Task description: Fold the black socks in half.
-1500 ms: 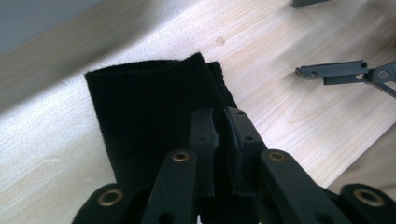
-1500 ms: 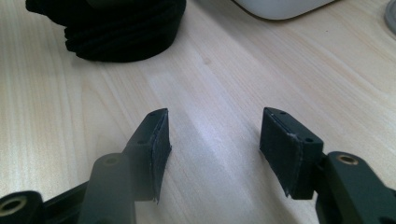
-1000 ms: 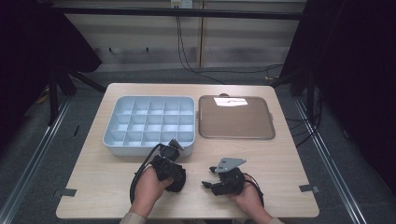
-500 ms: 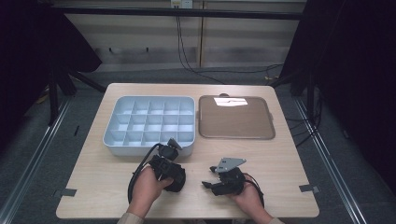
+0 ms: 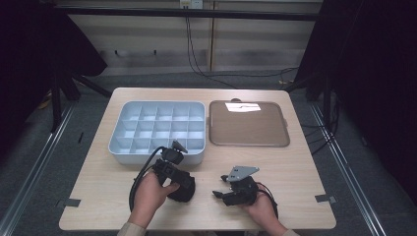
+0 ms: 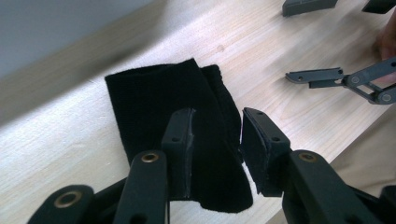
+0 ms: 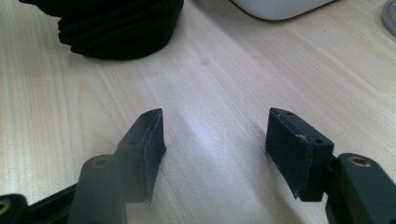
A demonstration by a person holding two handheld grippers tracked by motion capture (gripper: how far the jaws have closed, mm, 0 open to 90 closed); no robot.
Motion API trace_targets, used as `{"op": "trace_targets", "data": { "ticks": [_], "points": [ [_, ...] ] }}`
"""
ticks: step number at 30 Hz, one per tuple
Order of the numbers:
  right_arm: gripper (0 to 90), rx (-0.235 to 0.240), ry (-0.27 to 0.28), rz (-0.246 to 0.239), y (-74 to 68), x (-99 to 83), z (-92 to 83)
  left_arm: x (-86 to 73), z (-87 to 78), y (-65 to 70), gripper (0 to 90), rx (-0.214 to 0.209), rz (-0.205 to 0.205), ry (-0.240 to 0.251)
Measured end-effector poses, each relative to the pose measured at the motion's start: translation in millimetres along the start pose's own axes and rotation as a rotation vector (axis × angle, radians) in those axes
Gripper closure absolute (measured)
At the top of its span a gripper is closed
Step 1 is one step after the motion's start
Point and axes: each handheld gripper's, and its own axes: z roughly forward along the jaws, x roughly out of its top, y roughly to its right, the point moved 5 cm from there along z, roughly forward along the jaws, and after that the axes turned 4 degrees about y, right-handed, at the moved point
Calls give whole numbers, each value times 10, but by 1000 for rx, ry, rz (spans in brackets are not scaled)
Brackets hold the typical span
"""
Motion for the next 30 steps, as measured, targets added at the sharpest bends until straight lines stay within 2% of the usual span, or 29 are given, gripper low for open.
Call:
{"op": "trace_targets", "data": {
  "ticks": [6, 11, 13, 20, 30],
  "points": [
    [371, 0, 0, 0, 0, 0, 0, -24, -78, -121, 574, 20, -40, 22],
    [372, 0, 0, -1, 1, 0, 0, -74, -61, -229, 476, 39, -79, 26],
    [372, 0, 0, 1, 0, 0, 0, -94, -34, -254, 460, 37, -82, 20],
    [372, 0, 0, -1, 1, 0, 0, -113, 65, -292, 384, 46, -102, 19],
    [373, -1, 0, 2, 1, 0, 0, -137, 209, -292, 347, 37, -115, -8]
  ]
}}
